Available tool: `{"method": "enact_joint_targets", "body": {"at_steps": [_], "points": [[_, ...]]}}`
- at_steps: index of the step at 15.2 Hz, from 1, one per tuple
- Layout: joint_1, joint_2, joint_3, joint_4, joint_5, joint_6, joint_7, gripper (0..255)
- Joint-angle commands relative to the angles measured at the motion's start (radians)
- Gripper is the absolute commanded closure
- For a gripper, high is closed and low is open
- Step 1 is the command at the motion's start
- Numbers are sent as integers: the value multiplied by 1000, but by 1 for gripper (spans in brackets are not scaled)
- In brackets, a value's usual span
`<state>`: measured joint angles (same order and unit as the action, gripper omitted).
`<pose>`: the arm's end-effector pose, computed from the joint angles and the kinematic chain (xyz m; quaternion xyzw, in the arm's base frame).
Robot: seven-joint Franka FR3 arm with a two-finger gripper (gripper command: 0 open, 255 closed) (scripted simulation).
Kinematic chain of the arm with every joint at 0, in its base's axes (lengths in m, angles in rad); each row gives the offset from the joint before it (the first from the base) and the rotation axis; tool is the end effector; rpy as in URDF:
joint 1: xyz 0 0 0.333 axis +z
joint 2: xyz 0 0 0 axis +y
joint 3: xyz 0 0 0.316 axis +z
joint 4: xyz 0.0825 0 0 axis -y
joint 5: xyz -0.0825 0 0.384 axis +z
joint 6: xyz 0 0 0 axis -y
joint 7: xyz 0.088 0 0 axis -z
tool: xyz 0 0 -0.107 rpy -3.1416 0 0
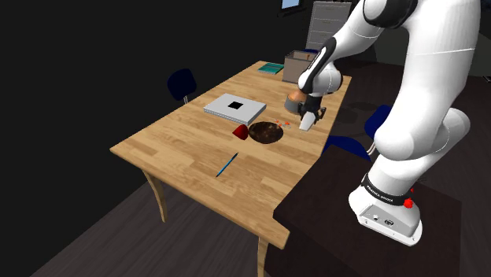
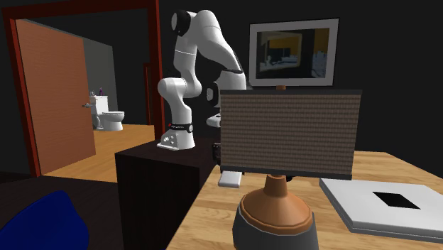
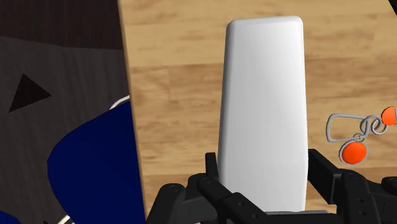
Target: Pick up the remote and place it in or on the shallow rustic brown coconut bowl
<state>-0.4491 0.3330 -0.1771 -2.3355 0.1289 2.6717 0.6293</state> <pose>0.4162 -0.3094 0.1966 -0.7774 0.6289 -0.0057 0.0007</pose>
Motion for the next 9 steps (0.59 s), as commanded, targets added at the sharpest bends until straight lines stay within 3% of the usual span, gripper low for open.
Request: {"method": "enact_joint_targets", "body": {"at_steps": [1,9], "points": [[6,-27,-7,-3,-11,-24,9,255],[36,-115,-18,-6,-51,-107,64,255]]}}
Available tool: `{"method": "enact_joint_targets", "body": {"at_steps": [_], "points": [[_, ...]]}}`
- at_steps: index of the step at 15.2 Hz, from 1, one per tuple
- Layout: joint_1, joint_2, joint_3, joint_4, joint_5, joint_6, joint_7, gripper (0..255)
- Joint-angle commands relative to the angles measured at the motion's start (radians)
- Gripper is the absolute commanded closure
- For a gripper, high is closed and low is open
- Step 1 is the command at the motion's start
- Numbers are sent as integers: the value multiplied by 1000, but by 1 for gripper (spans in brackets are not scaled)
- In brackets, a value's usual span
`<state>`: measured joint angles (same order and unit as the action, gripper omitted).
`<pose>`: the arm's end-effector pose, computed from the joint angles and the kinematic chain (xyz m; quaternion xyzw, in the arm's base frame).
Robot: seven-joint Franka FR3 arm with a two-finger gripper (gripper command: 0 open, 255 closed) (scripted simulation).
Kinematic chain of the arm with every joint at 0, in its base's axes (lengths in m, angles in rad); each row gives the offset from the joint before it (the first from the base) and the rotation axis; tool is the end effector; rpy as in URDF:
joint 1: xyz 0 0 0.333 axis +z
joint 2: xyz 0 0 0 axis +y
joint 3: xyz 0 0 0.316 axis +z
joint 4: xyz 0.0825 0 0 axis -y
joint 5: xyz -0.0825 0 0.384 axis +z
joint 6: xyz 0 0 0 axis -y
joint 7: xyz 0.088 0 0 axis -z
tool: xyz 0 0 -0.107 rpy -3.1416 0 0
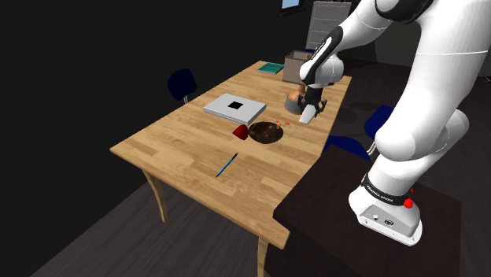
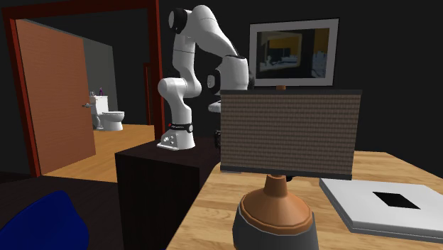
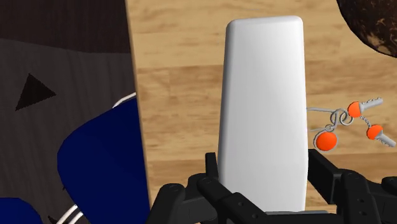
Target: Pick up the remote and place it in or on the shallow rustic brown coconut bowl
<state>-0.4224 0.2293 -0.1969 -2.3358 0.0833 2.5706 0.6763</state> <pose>0.4215 -0.3039 0.2408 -0.7775 0.6289 -0.0056 0.0006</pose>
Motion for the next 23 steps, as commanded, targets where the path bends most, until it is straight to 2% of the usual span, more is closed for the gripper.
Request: {"method": "enact_joint_targets", "body": {"at_steps": [1,9,18,23], "points": [[27,-12,10,-5,-9,-6,45,255],[161,12,74,38,-34,-23,263,255],[302,95,135,174,-58,-75,485,255],[300,150,138,173,-52,-20,481,255]]}}
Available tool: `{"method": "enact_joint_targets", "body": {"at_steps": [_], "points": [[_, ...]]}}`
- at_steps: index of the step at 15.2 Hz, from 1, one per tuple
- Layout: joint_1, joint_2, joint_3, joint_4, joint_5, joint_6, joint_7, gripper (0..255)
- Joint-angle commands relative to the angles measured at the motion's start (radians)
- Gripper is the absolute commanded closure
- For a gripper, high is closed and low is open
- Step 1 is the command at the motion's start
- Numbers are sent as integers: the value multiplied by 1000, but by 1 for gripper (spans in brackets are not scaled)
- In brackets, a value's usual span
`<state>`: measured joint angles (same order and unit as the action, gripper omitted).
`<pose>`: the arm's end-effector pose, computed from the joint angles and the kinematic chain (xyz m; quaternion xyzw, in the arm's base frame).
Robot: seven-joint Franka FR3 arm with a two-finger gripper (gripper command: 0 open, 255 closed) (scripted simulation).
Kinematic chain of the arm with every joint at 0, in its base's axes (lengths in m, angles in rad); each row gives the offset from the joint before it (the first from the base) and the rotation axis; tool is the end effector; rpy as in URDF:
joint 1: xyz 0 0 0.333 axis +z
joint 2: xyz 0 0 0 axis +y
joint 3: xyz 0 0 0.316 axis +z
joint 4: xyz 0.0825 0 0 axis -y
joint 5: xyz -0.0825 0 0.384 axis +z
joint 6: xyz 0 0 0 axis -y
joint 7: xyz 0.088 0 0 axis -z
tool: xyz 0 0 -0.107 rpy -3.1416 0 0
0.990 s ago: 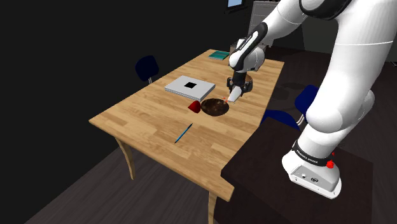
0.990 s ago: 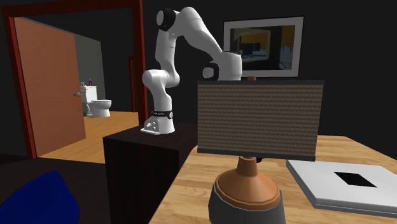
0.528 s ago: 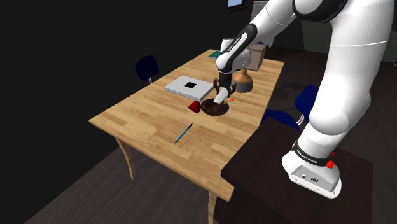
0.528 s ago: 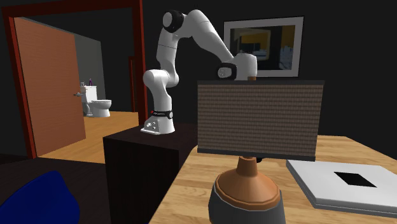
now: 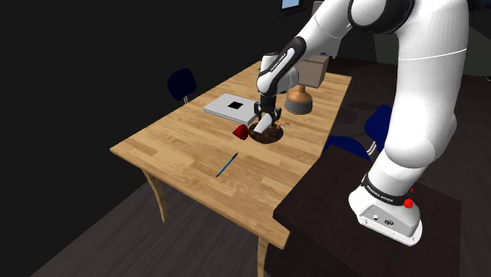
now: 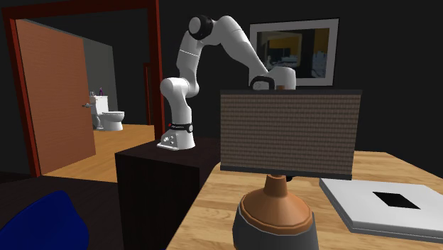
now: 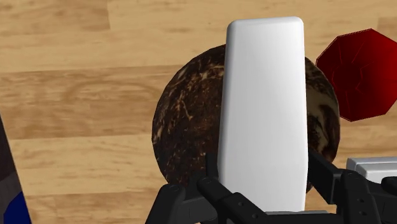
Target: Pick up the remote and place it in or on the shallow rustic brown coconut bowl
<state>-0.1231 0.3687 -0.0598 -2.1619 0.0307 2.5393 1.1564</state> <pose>0.5582 -0.1037 0.2250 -0.7774 0.6289 -0.0052 0.0005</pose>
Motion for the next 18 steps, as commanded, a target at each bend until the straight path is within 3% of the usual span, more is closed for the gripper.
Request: {"method": "enact_joint_targets", "body": {"at_steps": [1,9,17,18], "points": [[0,22,2,0,2,22,0,255],[-5,112,8,10,11,103,-6,255],[-5,113,8,10,11,103,-6,255],[-5,113,8,10,11,103,-6,0]]}}
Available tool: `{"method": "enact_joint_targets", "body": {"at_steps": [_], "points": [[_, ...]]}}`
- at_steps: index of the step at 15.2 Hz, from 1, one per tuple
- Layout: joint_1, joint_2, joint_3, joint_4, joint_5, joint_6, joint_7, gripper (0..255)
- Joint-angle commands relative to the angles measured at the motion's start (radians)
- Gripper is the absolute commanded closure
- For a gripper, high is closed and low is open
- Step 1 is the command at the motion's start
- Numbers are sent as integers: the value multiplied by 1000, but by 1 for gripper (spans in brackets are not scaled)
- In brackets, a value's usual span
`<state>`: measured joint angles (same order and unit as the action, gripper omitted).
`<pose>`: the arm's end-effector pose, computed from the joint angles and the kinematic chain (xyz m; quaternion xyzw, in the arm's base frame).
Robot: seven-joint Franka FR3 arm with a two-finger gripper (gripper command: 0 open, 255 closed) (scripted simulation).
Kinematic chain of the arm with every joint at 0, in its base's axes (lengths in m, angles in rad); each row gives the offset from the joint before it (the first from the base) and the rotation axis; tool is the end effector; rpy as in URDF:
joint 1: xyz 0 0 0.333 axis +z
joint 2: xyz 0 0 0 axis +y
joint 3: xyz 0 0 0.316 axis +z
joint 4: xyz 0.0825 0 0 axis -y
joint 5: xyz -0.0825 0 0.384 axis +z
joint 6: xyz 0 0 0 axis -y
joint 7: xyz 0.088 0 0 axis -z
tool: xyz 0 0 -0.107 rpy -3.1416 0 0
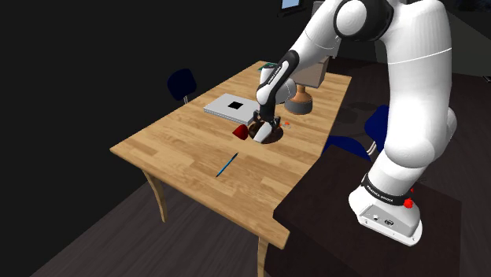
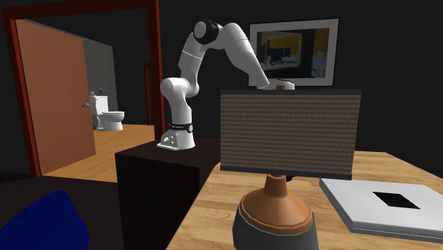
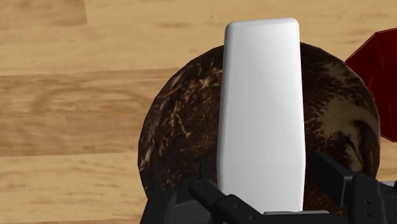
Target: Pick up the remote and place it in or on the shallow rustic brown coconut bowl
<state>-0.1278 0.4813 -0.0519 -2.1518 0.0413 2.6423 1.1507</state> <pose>0.5581 -0.1030 0.1738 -0.7774 0.6290 -0.0054 0.0006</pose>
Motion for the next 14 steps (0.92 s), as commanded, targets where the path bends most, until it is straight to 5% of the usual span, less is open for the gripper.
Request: {"method": "enact_joint_targets", "body": {"at_steps": [1,14], "points": [[0,0,0,0,0,0,0,0],[6,-112,-8,-13,-10,-99,7,0]]}}
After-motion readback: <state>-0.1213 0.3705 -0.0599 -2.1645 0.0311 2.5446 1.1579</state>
